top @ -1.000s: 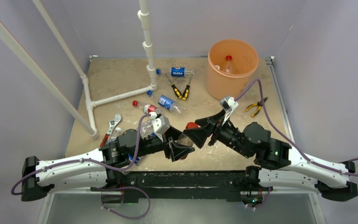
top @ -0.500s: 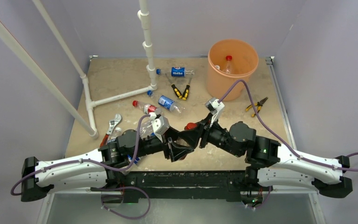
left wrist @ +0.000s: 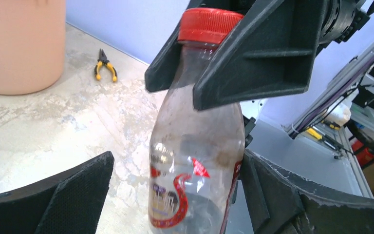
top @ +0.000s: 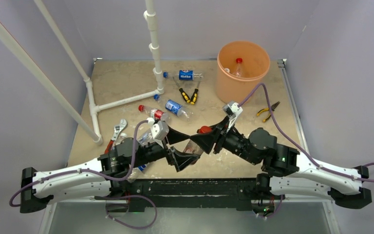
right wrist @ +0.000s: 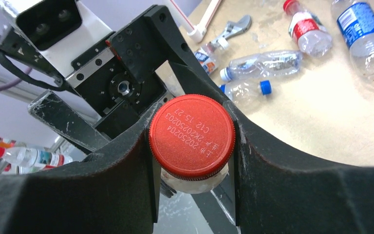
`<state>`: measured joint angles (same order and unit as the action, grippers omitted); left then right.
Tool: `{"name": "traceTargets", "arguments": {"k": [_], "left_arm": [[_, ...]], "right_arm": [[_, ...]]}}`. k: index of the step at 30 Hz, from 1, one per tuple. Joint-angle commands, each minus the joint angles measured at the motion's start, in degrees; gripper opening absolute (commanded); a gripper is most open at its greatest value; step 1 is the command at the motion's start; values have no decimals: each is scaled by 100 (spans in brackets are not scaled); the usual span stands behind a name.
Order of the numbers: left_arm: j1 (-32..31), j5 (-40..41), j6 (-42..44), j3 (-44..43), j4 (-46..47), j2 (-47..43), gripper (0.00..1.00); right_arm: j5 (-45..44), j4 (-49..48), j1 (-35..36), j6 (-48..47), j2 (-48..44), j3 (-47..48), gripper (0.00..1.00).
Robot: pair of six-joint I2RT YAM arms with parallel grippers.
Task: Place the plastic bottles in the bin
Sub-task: Place the plastic bottle in the trash bin.
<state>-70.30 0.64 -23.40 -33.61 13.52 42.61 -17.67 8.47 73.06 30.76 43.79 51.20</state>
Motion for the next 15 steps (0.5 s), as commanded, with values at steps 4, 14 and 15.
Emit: {"name": "traceTargets", "arguments": {"k": [4,14,15], "left_arm": [[-27,900,-248,217,-1,-475,99],[-27,2495,-1011,874,-417,-1567,99],[-27,2611,-1090,915,-454,-1685,99]], "right_arm": [[-742,-549,-2,-345,-393,-36,0],[-2010,-1911,-2,-1924,-940,186,0],[-2153,-2095,2,-2195,-899,244,0]]}}
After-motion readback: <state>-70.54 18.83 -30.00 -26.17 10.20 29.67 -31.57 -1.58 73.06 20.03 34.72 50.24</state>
